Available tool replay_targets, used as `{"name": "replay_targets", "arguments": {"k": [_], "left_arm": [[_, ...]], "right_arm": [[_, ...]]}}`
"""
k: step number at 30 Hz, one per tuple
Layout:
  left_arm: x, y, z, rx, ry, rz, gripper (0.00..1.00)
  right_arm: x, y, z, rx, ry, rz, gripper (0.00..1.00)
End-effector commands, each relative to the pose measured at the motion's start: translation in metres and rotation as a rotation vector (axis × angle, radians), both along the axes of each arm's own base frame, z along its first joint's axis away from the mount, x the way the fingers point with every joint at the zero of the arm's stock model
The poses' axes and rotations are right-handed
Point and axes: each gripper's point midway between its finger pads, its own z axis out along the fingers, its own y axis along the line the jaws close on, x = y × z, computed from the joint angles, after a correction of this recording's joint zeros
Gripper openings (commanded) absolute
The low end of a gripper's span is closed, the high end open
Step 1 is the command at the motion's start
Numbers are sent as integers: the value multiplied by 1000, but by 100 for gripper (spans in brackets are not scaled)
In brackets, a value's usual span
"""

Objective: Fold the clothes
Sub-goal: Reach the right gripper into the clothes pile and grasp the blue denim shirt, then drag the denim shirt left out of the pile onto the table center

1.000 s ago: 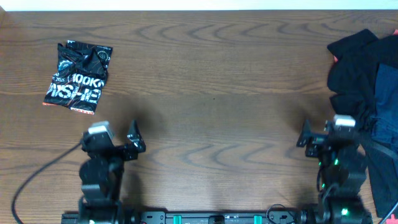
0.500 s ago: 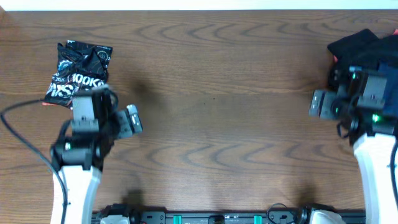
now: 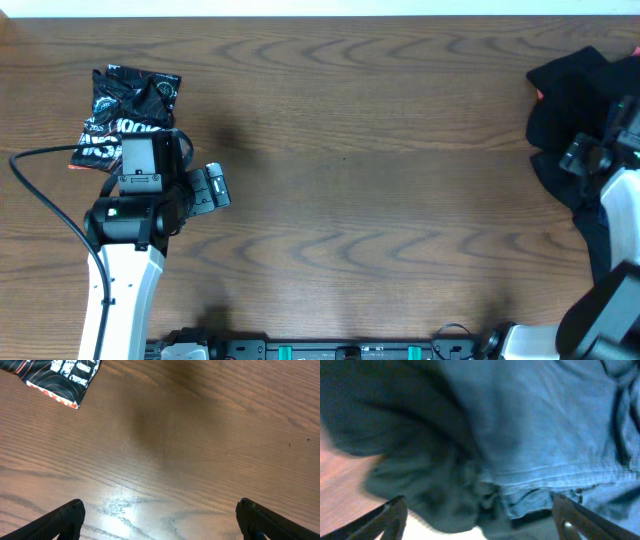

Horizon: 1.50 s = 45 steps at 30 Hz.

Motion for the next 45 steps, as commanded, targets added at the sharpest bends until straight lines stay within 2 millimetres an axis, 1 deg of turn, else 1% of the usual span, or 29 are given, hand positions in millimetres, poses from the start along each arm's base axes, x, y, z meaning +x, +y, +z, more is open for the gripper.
{"name": "replay_targets", "arguments": {"k": [1, 3, 6, 9, 10, 11, 12, 13, 15, 17, 18, 19, 21, 22, 23, 24, 25, 26, 27, 29, 30, 32, 33, 34, 35, 39, 41, 43, 45], "left_arm": [[3, -1, 7, -2, -18, 1, 98], [3, -1, 7, -2, -18, 1, 98], [3, -1, 7, -2, -18, 1, 98], [3, -1, 7, -2, -18, 1, 98], [3, -1, 7, -2, -17, 1, 98], [2, -1, 7, -2, -17, 1, 98], [2, -1, 7, -2, -16, 1, 98], [2, -1, 7, -2, -17, 1, 98], [2, -1, 7, -2, -17, 1, 98], [2, -1, 7, -2, -17, 1, 98], [2, -1, 7, -2, -17, 1, 98], [2, -1, 7, -2, -17, 1, 98], [2, -1, 7, -3, -15, 1, 98], [2, -1, 6, -3, -13, 1, 98], [1, -1, 6, -3, -10, 1, 98], [1, -1, 6, -3, -8, 1, 98], [0, -1, 6, -3, -7, 1, 98], [0, -1, 6, -3, -6, 1, 98], [0, -1, 6, -3, -7, 1, 98], [0, -1, 6, -3, -7, 1, 98], [0, -1, 6, -3, -7, 1, 98], [0, -1, 6, -3, -7, 1, 98], [0, -1, 6, -3, -6, 1, 98], [0, -1, 5, -3, -5, 1, 98], [-1, -1, 5, -3, -2, 1, 98], [-4, -1, 4, -3, 12, 1, 98], [-5, -1, 3, -3, 19, 1, 98], [-6, -1, 2, -3, 23, 1, 98], [-6, -1, 2, -3, 23, 1, 98]], "right_arm": [[-11, -25, -13, -3, 16, -106, 85], [-17, -35, -26, 15, 28, -152, 83], [-24, -45, -42, 35, 47, -201, 74], [-30, -51, -56, 51, 72, -224, 57], [-31, -52, -61, 62, 73, -229, 49], [-31, -52, -64, 76, 72, -227, 38], [-31, -51, -66, 88, 69, -225, 24], [-29, -50, -65, 102, 54, -220, 1], [-22, -49, -54, 102, 16, -207, 1], [-10, -49, -31, 99, -48, -185, 1], [-3, -49, -16, 95, -90, -169, 1], [7, -47, 5, 91, -145, -138, 1], [31, -35, 52, 92, -262, -23, 1], [41, -25, 76, 94, -315, 45, 1], [53, -10, 104, 106, -375, 134, 1], [63, 8, 127, 119, -422, 225, 1], [72, 33, 152, 137, -467, 343, 1], [77, 57, 171, 154, -496, 444, 1], [79, 90, 189, 185, -519, 569, 1], [76, 142, 205, 245, -524, 737, 1], [71, 172, 207, 287, -512, 821, 1], [59, 218, 200, 349, -456, 944, 1], [52, 240, 192, 378, -406, 1001, 1], [45, 258, 184, 404, -362, 1044, 1], [37, 280, 173, 438, -303, 1099, 1], [5, 332, 145, 507, -130, 1269, 1], [-9, 351, 136, 523, -63, 1349, 1], [-14, 366, 134, 509, -46, 1423, 1], [-5, 375, 137, 456, -81, 1457, 1]]}}
